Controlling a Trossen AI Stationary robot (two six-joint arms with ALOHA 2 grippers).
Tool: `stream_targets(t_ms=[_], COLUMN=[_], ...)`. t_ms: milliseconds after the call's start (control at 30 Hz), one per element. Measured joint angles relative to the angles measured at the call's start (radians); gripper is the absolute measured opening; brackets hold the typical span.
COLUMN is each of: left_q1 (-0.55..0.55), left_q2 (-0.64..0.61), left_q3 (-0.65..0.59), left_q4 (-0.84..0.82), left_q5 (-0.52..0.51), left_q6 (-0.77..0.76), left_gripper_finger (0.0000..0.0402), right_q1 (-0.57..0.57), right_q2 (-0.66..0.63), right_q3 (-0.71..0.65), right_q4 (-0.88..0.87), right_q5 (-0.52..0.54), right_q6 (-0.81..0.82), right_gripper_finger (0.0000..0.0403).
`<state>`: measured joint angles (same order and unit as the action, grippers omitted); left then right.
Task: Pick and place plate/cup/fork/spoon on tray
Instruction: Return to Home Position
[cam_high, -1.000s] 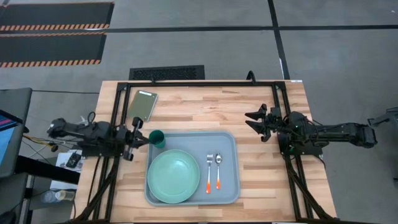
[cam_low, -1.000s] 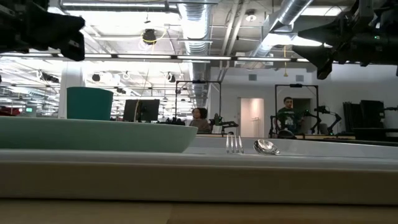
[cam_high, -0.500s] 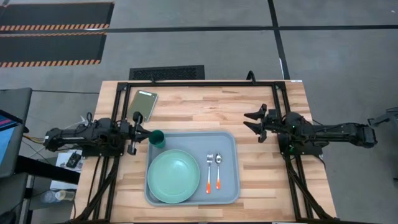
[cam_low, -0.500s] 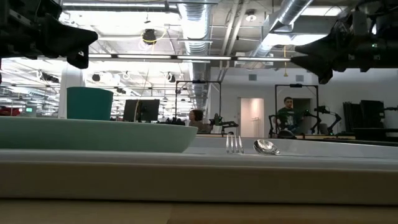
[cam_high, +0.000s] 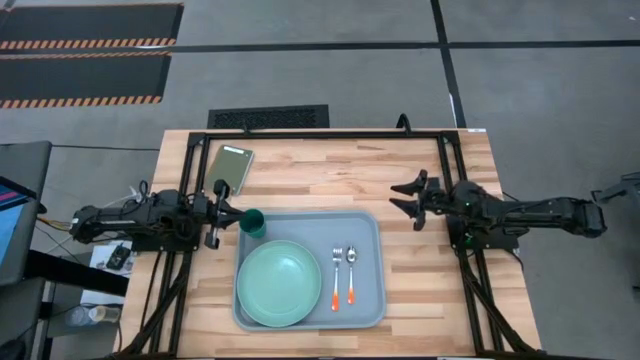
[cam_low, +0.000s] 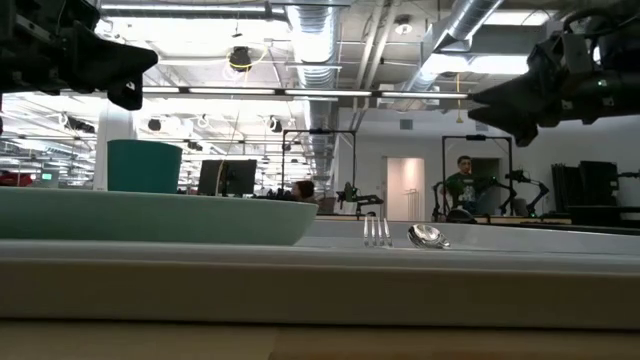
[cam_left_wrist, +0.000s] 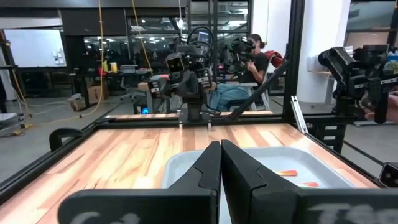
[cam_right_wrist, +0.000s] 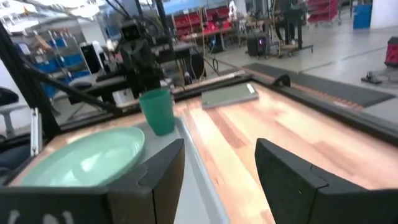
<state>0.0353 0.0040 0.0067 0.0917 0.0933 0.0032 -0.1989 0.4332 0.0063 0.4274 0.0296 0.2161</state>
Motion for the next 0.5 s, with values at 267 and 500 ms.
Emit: stream_targets(t_ms=[267, 500], left_q1=[0.0, 0.0], left_q2=[0.0, 0.001], left_q3=[0.0, 0.0], left_q4=[-0.007, -0.045], left_q5=[0.0, -0.005], left_q6=[-0.015, -0.015], left_gripper_finger=[0.0, 0.0], right_q1=[0.0, 0.003], right_q2=[0.0, 0.0], right_q3=[0.0, 0.0], right_q4=[-0.069, -0.074], right_q5=[-0.001, -0.003], right_q6=[0.033, 0.067], right_gripper_finger=[0.0221, 0.0221])
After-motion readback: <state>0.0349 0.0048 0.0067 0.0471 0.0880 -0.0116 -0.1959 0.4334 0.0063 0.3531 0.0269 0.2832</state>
